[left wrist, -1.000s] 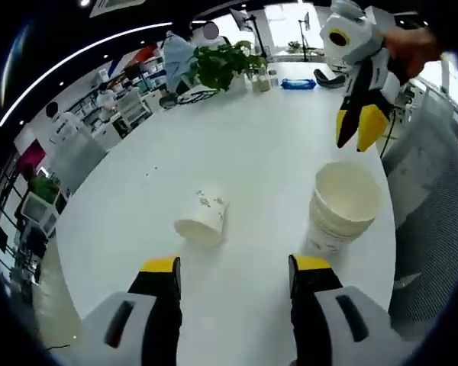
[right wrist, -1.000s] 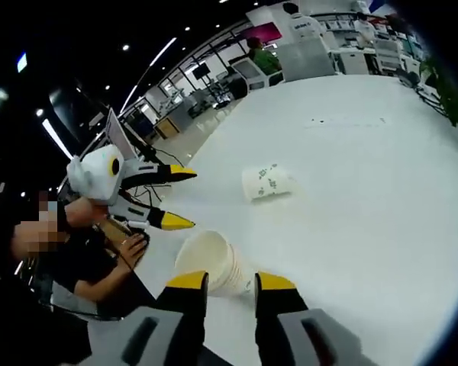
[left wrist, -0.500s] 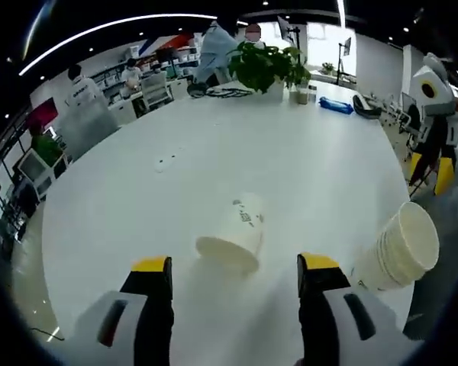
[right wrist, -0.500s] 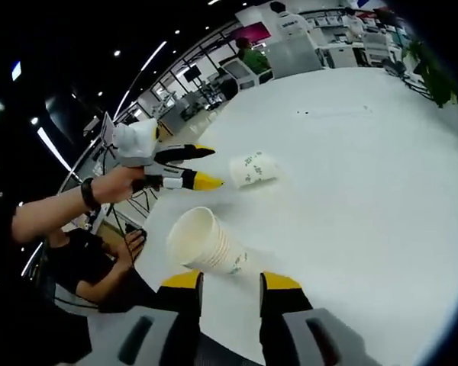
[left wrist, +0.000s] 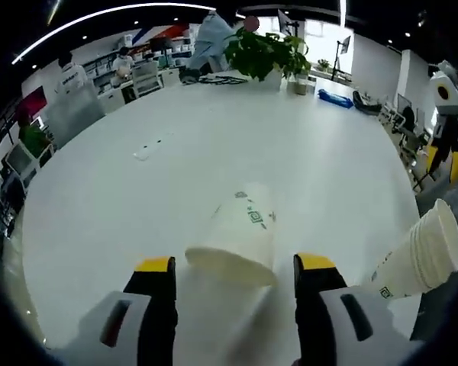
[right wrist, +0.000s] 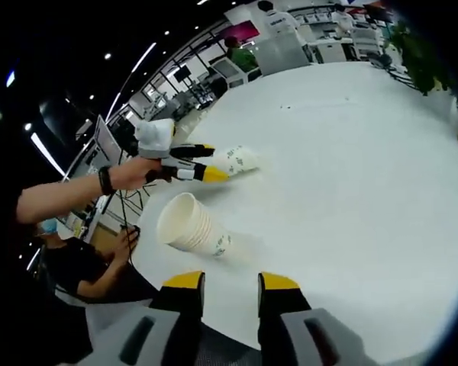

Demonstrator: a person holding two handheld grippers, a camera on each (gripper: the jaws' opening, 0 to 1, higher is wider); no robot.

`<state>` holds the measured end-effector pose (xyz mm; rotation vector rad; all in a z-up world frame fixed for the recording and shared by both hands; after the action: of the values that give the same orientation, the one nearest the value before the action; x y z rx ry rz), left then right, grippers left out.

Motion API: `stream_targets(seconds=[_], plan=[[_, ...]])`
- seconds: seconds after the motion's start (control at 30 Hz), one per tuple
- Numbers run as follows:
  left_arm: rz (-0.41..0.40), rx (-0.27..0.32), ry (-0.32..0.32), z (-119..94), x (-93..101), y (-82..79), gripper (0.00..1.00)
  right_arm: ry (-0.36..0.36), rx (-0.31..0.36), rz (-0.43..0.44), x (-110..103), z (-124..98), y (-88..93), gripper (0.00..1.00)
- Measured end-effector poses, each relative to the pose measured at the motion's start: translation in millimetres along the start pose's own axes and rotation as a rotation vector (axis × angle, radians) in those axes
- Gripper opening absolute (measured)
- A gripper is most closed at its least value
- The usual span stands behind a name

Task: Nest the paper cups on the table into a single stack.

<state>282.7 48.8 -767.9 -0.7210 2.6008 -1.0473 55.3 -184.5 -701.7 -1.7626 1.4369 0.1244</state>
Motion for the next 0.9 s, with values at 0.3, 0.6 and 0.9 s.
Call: stream_targets(seconds=[0.3,0.6,0.9], plan=[[0.001,0.012,0.011,-2.7,-0.4,-3.2,0.34,0.008,-0.010,-0.012,-6.2,-5.8,-1.6,0.25],[-0.155,0.081,0.041,-5.1,1.6,-10.1,0.26,-0.011,-0.010,-0.024,-8.0,2.2,-5.1,0.25],[-0.422,0.121,0.062,10.9,-15.6,-18.7,0.09,0.002,-0.015,-0.005,-1.1,-2.6,3.3,0.24]])
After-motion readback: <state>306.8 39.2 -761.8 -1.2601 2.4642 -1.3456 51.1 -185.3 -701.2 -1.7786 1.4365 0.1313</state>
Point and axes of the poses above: the point that each gripper's makers call its tool centre point, and the gripper's own axes: z roughly forward along the fingers, x roughly to its right, y roughly out of its underside, the point moved 7 cm from there along -z, roughly backward along the fingers, and after that the axes turned 3 degrees about -y, right-handed, at the moved point
